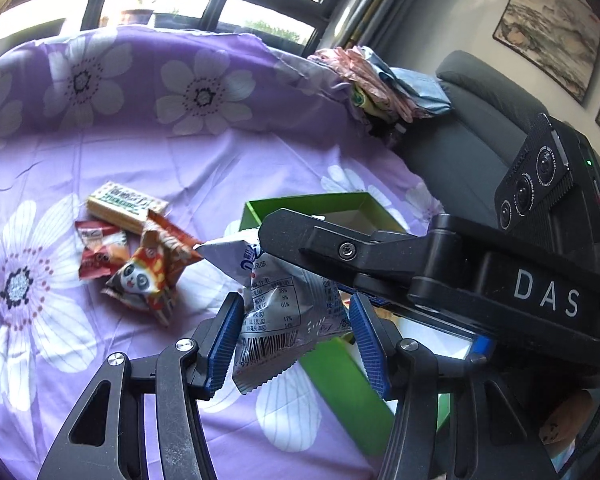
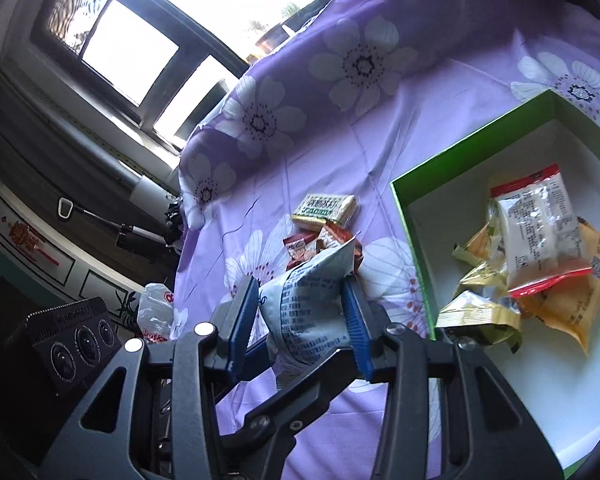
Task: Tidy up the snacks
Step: 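Carry the white bag into the box and open the right gripper, then move the right gripper back over the snack pile, then grasp the orange panda-print packet with the right gripper, then lift the orange packet and carry it over the box, then lower the orange packet into the box and open the right gripper, then move the right gripper back to the red wrapped packet, then grasp the red wrapped packet with the right gripper, then lift the red packet and carry it over the box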
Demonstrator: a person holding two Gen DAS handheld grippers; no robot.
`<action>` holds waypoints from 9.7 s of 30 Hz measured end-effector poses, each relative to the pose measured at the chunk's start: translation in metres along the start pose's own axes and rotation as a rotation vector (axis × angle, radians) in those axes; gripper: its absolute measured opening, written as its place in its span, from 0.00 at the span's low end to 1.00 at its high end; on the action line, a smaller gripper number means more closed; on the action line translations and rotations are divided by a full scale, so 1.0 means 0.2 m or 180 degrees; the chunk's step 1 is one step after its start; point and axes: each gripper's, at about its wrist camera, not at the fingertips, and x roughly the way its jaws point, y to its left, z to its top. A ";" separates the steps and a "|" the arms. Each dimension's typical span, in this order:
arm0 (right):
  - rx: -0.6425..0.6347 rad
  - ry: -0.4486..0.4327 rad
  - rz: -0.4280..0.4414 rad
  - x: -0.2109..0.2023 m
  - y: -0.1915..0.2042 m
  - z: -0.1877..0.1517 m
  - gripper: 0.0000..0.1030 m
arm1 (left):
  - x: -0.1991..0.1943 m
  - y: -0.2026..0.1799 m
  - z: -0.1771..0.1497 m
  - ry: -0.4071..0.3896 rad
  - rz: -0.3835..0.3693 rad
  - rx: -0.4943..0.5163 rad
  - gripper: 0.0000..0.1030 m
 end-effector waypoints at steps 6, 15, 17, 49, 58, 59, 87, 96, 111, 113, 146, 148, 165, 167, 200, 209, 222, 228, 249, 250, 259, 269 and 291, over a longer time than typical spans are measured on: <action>0.0255 -0.0287 -0.0116 -0.13 -0.15 0.03 0.43 | 0.13 -0.14 0.04 0.0095 -0.0126 0.0243 0.54; 0.0558 -0.0564 -0.0251 -0.27 -0.30 0.04 0.43 | 0.26 -0.28 0.05 0.0234 -0.0323 0.0434 0.51; 0.0598 -0.0592 -0.0283 -0.28 -0.33 0.03 0.44 | 0.28 -0.29 0.04 0.0249 -0.0331 0.0448 0.51; 0.0129 -0.0938 -0.0762 -0.23 -0.15 0.01 0.87 | -0.27 0.30 -0.07 -0.0166 0.0851 -0.0146 0.73; -0.0264 -0.0800 -0.0882 -0.08 -0.03 -0.02 0.89 | -0.33 0.70 -0.19 -0.0215 0.1192 -0.0824 0.73; -0.0290 -0.0783 -0.0895 -0.06 -0.02 -0.03 0.89 | -0.32 0.73 -0.19 -0.0212 0.1254 -0.0855 0.73; -0.0825 0.0180 -0.1331 0.56 0.26 0.00 0.88 | -0.37 0.94 -0.20 -0.0149 0.1555 -0.1204 0.73; -0.0856 0.0503 -0.1811 0.84 0.17 0.00 0.80 | -0.31 0.91 -0.20 -0.0007 0.1491 -0.1161 0.73; -0.0686 0.0890 -0.1105 0.72 0.16 -0.11 0.39 | -0.30 0.89 -0.21 0.0041 0.1414 -0.1108 0.73; -0.0728 0.1036 -0.0962 0.69 0.19 -0.16 0.40 | -0.30 0.89 -0.21 0.0045 0.1408 -0.1117 0.73; -0.0108 0.0663 -0.0185 0.44 0.17 -0.12 0.34 | -0.10 0.40 -0.08 -0.0248 0.0376 -0.0427 0.37; -0.0177 0.0447 -0.0123 0.33 0.19 -0.08 0.34 | -0.12 0.30 -0.03 -0.0383 0.0360 -0.0247 0.37; 0.0463 -0.0566 -0.0602 -0.25 -0.27 0.12 0.36 | 0.29 -0.28 0.15 -0.0102 -0.0390 0.0534 0.37; 0.0534 -0.0601 -0.0668 -0.27 -0.31 0.12 0.36 | 0.33 -0.30 0.15 -0.0045 -0.0427 0.0550 0.37; -0.0094 -0.1013 -0.0855 -0.15 -0.02 0.08 0.93 | -0.24 0.55 -0.09 -0.0216 0.0909 -0.0686 0.72; -0.0462 -0.0618 -0.0952 0.11 0.11 0.03 0.94 | -0.37 0.76 -0.10 -0.0367 0.1263 -0.0942 0.72; -0.0884 0.0307 -0.1087 0.73 0.34 0.12 0.96 | -0.41 0.90 -0.10 -0.0380 0.1486 -0.1172 0.72; -0.1052 0.0598 -0.1520 0.99 0.27 0.06 0.96 | -0.41 0.92 -0.10 -0.0332 0.1436 -0.1241 0.72; -0.0944 0.0791 -0.1095 1.02 0.26 -0.02 0.19 | -0.35 0.91 -0.11 -0.0163 0.1466 -0.1188 0.72; -0.0941 0.0791 -0.1065 1.00 0.26 -0.02 0.18 | -0.35 0.91 -0.11 -0.0165 0.1469 -0.1197 0.72; -0.0769 0.0894 -0.0783 0.85 0.27 -0.09 0.10 | -0.36 0.91 -0.11 -0.0155 0.1438 -0.1191 0.72; -0.0702 0.0702 -0.0720 0.67 0.26 -0.12 0.07 | -0.34 0.91 -0.12 -0.0108 0.1432 -0.1204 0.72; -0.0008 0.0820 -0.0180 0.73 0.13 -0.06 0.58 | -0.02 0.87 -0.10 0.0275 0.0927 -0.1126 0.72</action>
